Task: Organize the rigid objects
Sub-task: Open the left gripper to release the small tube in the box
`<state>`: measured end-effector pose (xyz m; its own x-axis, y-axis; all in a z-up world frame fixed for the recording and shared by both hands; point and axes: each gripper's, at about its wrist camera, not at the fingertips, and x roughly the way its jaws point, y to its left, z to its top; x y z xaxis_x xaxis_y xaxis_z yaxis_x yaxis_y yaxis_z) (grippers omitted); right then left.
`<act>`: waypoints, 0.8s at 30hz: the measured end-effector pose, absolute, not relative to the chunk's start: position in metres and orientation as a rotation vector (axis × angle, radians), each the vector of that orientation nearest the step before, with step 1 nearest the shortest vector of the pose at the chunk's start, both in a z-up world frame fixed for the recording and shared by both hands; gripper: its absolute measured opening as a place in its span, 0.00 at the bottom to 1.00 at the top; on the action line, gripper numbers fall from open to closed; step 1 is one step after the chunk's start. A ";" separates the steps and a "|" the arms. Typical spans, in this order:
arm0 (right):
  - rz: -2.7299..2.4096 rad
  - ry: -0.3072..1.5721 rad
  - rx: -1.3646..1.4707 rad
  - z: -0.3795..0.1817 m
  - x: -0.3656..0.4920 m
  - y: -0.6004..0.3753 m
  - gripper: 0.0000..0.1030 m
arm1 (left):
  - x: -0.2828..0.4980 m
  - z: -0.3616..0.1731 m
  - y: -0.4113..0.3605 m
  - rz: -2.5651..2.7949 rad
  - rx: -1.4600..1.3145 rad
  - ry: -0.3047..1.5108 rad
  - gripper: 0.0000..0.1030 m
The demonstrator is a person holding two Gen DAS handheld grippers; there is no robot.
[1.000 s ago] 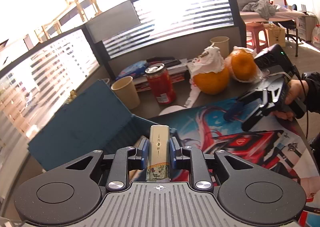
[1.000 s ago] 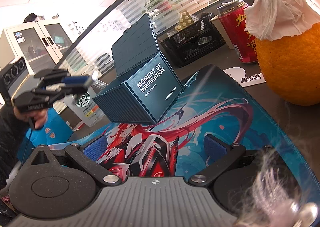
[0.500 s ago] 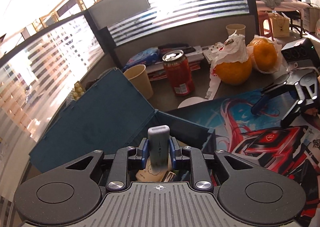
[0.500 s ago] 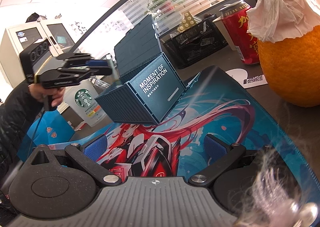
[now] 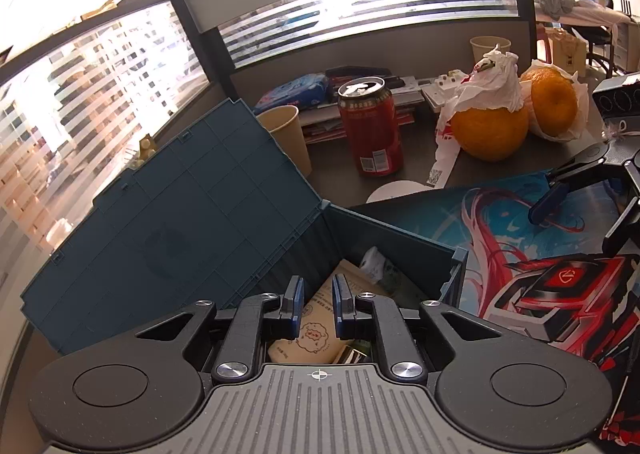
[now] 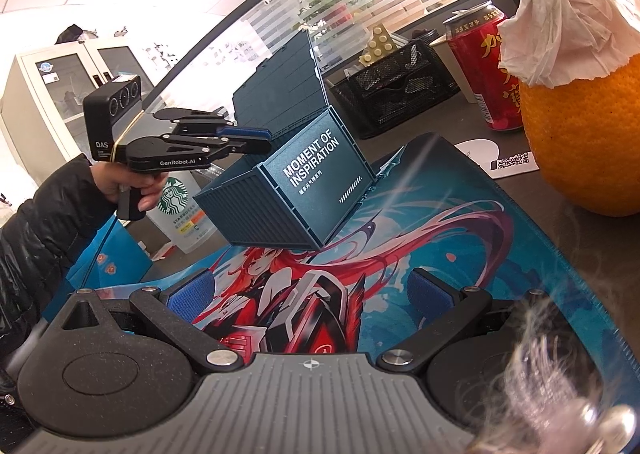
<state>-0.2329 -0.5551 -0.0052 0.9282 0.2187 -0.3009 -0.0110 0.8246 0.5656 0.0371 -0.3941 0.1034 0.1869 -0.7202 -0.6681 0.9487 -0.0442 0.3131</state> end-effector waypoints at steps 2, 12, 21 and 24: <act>0.125 0.367 0.592 -0.005 -0.233 -0.555 1.00 | 0.035 0.103 -0.393 -1.389 0.845 0.340 0.13; 0.125 0.374 0.591 -0.006 -0.232 -0.555 1.00 | 0.021 0.110 -0.371 -1.306 0.854 0.290 0.20; 0.116 0.390 0.596 -0.007 -0.229 -0.556 1.00 | 0.013 0.125 -0.340 -1.146 0.745 0.240 0.67; 0.117 0.393 0.594 -0.007 -0.229 -0.556 1.00 | 0.011 0.126 -0.332 -1.085 0.735 0.242 0.74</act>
